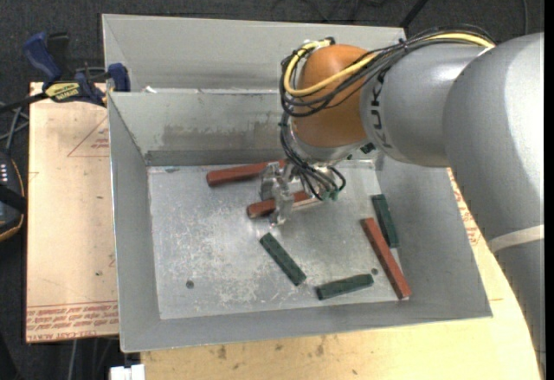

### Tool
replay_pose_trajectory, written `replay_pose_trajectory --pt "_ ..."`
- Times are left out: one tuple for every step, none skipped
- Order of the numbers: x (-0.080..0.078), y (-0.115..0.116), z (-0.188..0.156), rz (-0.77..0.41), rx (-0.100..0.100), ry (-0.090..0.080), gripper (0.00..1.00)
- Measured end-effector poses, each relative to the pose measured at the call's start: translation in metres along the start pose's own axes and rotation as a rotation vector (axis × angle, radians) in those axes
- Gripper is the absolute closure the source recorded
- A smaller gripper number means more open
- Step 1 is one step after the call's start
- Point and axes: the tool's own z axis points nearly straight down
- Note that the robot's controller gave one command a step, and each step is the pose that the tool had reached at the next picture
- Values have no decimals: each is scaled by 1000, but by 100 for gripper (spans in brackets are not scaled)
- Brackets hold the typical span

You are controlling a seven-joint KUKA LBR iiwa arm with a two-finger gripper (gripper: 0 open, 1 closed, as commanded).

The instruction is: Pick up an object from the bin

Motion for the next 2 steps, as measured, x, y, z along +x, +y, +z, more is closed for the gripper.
replay_pose_trajectory --pt "0 0 0 1 0 0 100" --pt "26 -9 -175 -33 2 -5 100"
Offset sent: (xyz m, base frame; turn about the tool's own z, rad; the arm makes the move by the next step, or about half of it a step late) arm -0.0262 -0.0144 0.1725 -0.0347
